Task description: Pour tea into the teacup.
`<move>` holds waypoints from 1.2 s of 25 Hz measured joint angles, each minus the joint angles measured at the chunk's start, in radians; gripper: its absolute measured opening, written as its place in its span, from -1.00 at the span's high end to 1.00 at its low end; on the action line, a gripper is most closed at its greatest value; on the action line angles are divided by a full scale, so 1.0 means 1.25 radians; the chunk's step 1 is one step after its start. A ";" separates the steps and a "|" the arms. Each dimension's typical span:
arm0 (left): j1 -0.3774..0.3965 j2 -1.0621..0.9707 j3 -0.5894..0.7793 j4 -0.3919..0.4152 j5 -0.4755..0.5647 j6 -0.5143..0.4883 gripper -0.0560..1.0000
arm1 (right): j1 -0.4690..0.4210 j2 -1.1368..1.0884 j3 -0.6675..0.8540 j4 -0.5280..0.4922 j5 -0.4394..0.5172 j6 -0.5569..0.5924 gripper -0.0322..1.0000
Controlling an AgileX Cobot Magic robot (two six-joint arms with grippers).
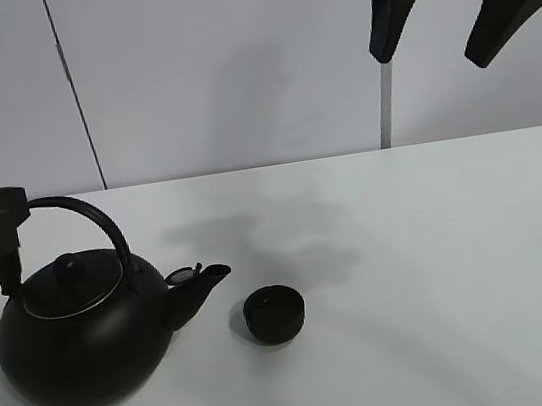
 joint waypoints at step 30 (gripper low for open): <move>0.245 -0.040 -0.679 0.013 1.262 0.000 -0.01 | 0.000 0.000 0.000 0.001 -0.002 0.000 -0.12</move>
